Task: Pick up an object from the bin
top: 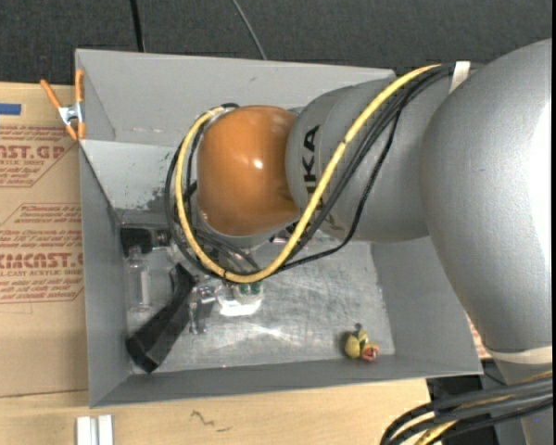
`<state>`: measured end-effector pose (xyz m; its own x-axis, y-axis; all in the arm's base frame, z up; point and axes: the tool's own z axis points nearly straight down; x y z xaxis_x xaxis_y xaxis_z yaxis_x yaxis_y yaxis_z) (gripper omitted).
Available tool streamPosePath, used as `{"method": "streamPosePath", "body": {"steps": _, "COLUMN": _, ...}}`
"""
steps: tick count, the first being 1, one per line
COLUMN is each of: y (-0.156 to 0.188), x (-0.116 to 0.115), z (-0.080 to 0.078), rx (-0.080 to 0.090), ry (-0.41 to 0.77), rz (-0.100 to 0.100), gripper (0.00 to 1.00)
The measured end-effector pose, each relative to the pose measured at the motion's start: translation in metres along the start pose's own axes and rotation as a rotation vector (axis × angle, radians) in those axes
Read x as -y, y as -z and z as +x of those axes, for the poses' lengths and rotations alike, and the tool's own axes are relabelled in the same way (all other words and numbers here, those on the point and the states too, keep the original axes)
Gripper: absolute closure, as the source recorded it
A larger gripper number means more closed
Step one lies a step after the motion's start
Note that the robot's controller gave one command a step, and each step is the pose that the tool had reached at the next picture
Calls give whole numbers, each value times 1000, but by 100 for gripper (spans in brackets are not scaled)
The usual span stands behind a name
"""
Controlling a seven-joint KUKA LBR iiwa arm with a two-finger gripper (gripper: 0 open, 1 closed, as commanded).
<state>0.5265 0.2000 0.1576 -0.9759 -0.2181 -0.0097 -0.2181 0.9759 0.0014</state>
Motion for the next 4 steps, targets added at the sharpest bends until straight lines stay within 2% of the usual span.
{"method": "streamPosePath", "body": {"steps": 1, "y": -50, "x": -12, "z": 10, "rx": -6, "ry": -46, "rz": 0, "gripper": 0}}
{"method": "streamPosePath", "body": {"steps": 2, "y": -79, "x": -12, "z": -3, "rx": -26, "ry": -116, "rz": 2, "gripper": 0}}
{"method": "streamPosePath", "body": {"steps": 3, "y": -55, "x": -29, "z": 30, "rx": -19, "ry": -430, "rz": 16, "gripper": 100}}
{"method": "streamPosePath", "body": {"steps": 4, "y": -55, "x": -29, "z": 30, "rx": -19, "ry": -431, "rz": 16, "gripper": 100}}
